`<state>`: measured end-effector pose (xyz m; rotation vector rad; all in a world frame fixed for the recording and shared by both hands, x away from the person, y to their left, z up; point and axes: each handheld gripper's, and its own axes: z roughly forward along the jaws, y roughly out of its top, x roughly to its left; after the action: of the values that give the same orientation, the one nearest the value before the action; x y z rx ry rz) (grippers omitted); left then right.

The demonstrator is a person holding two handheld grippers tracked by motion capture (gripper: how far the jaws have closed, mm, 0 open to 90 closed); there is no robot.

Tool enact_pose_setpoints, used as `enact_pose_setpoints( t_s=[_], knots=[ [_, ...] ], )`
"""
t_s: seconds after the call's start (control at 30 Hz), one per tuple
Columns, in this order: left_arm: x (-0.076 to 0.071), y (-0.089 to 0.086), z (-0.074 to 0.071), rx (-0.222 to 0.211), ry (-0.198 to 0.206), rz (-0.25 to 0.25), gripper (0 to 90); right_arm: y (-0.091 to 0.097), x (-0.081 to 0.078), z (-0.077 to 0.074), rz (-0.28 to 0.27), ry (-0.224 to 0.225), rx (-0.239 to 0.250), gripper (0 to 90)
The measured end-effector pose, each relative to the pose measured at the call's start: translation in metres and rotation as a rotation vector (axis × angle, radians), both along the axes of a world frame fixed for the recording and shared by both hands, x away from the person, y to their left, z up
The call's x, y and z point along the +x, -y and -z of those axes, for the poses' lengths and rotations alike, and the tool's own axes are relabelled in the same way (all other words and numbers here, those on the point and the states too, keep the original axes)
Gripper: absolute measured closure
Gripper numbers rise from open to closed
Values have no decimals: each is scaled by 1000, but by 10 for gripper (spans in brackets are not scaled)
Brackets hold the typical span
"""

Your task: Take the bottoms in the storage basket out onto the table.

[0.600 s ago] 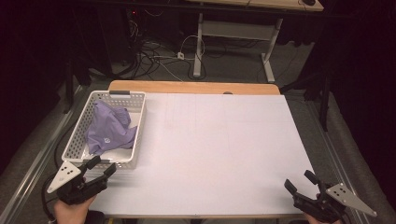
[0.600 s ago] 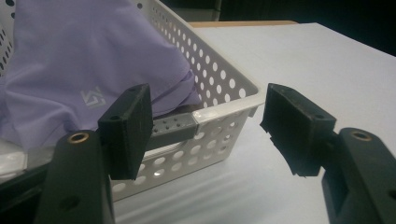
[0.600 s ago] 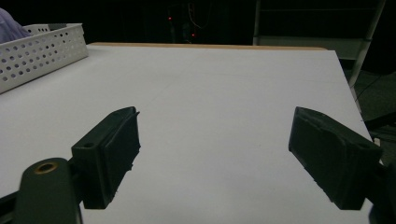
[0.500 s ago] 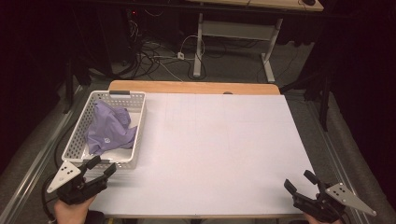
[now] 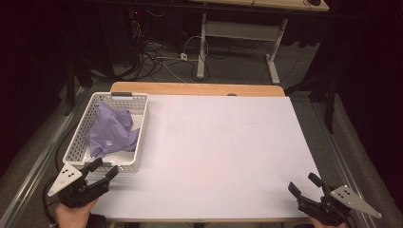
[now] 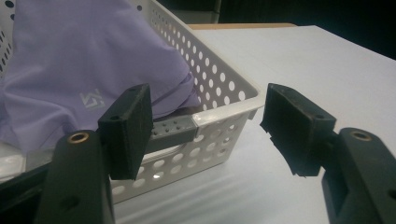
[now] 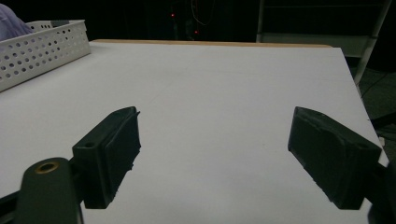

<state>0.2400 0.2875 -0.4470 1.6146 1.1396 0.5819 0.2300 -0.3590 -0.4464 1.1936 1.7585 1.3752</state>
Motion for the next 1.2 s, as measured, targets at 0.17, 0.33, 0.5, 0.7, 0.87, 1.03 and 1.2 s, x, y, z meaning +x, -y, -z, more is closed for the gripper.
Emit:
enact_pose_setpoints(
  t_s=[0.17,0.33,0.5,0.7,0.87,1.03,1.2],
  knots=[
    [0,0,0,-3,0,-2,323,-1,0,0,-3,0,-5,175],
    [0,0,-1,2,5,-2,323,-1,0,0,-4,-1,-6,176],
    [0,3,-2,30,11,-1,324,-1,1,0,-10,-3,-5,176],
    [0,5,-4,42,18,4,324,-2,3,0,-24,-5,-12,176],
    [1,7,-6,57,26,6,323,-3,5,0,-29,-5,-16,176],
    [2,7,-8,44,30,6,323,-3,5,1,-30,-7,-14,176],
    [3,8,-14,35,41,12,324,-3,5,1,-29,-6,-12,175]
  ],
)
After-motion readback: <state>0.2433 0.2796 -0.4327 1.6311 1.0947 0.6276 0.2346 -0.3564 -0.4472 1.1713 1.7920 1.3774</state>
